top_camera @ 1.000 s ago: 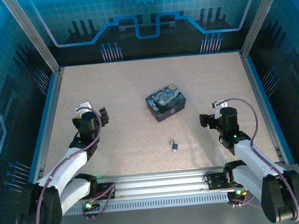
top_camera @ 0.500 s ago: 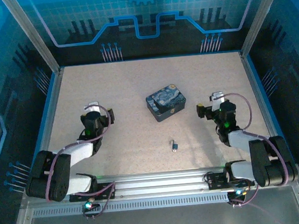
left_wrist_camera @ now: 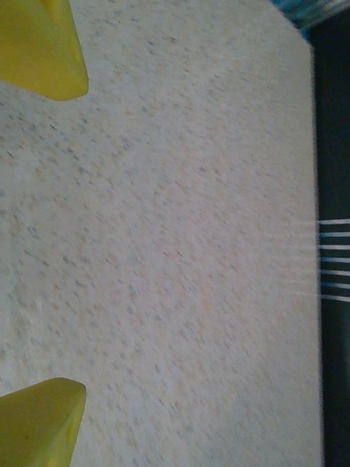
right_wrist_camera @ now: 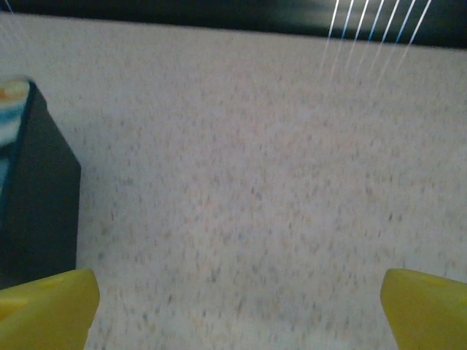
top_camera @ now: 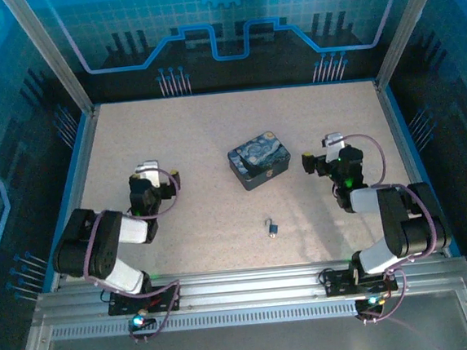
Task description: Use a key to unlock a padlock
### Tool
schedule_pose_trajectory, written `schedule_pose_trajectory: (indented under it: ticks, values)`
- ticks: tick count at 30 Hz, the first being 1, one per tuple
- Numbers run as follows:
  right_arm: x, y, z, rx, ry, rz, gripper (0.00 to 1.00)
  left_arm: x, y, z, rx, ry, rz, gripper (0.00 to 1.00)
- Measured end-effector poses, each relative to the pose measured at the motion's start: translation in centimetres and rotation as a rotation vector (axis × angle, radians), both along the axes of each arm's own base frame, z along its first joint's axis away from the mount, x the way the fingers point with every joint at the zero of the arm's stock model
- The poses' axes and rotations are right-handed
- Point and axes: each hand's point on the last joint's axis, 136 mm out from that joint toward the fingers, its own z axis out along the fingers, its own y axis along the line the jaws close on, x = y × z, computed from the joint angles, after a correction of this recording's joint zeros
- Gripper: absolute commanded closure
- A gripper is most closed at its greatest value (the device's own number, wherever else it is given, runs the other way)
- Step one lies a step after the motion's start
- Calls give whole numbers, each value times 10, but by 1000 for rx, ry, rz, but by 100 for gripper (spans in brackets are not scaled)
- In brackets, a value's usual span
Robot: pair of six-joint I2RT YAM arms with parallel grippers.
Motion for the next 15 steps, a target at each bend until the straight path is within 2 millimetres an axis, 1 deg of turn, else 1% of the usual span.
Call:
schedule_pose_trajectory:
  ticks: [2,6,15]
  values:
    - [-1,0,-2,-3,8,1,0,2,8,-3,-14,18,25,1]
    - [-2,1,-5,-13,21,4,0,15,16,12,-48,-17,44,1]
    - [-2,0,-6,-23,25,0,0,15,15,11,-59,-13,36,1]
